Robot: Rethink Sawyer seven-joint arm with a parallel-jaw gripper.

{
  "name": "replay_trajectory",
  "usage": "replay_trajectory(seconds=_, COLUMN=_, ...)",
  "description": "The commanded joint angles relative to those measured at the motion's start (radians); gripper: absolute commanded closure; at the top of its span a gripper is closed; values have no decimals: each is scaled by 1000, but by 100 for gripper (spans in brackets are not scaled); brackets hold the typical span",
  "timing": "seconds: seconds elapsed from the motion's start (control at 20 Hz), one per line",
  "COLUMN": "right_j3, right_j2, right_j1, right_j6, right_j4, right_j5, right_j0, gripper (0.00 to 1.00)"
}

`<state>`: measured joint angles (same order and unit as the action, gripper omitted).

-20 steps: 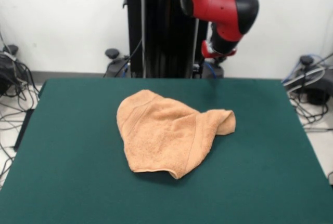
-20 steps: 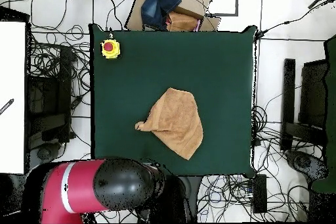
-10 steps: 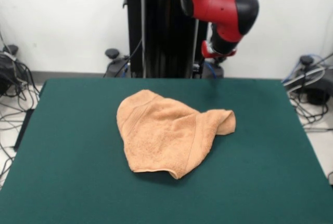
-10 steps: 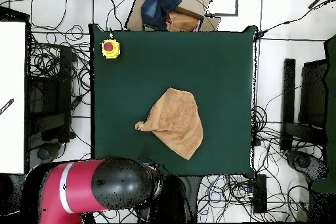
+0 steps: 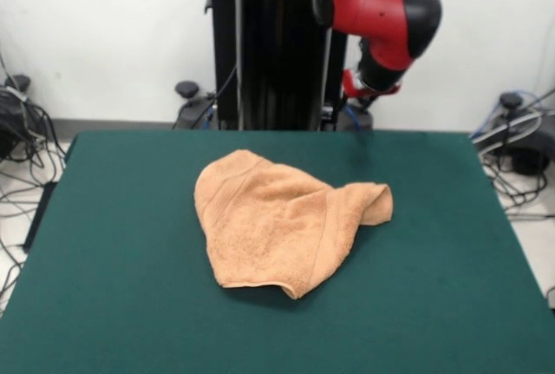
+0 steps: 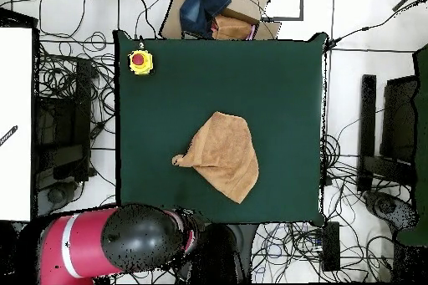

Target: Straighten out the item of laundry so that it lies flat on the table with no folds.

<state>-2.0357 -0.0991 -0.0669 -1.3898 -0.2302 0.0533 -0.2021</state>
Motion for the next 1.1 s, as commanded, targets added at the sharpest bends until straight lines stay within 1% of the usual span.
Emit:
replay_trajectory(seconds=0.05, right_j3=103, right_j2=58, right_j1=-9, right_j6=-239, right_j4=-69, right_j5=34, right_j0=29, gripper=0)
replay_trajectory(seconds=0.25, right_j3=123, right_j2=45, right_j1=-1, right_j6=-209, right_j4=-48, right_j5=31, right_j0=64, gripper=0)
replay_trajectory(seconds=0.4, right_j3=123, right_j2=44, right_j1=-29, right_j6=-178, right_j4=-28, right_j5=64, right_j0=96, gripper=0)
replay_trajectory(seconds=0.55, right_j3=138, right_j2=40, right_j1=-29, right_j6=-182, right_j4=-40, right_j5=90, right_j0=84, gripper=0)
replay_trajectory(seconds=0.7, right_j3=131, right_j2=37, right_j1=-47, right_j6=-197, right_j4=-53, right_j5=114, right_j0=66, gripper=0)
replay_trajectory(seconds=0.8, right_j3=114, right_j2=51, right_j1=-62, right_j6=-200, right_j4=-49, right_j5=112, right_j0=81, gripper=0)
replay_trajectory(seconds=0.95, right_j3=98, right_j2=44, right_j1=-93, right_j6=-193, right_j4=-38, right_j5=128, right_j0=91, gripper=0)
replay_trajectory(seconds=1.1, right_j3=125, right_j2=24, right_j1=-106, right_j6=-187, right_j4=-37, right_j5=121, right_j0=105, gripper=0)
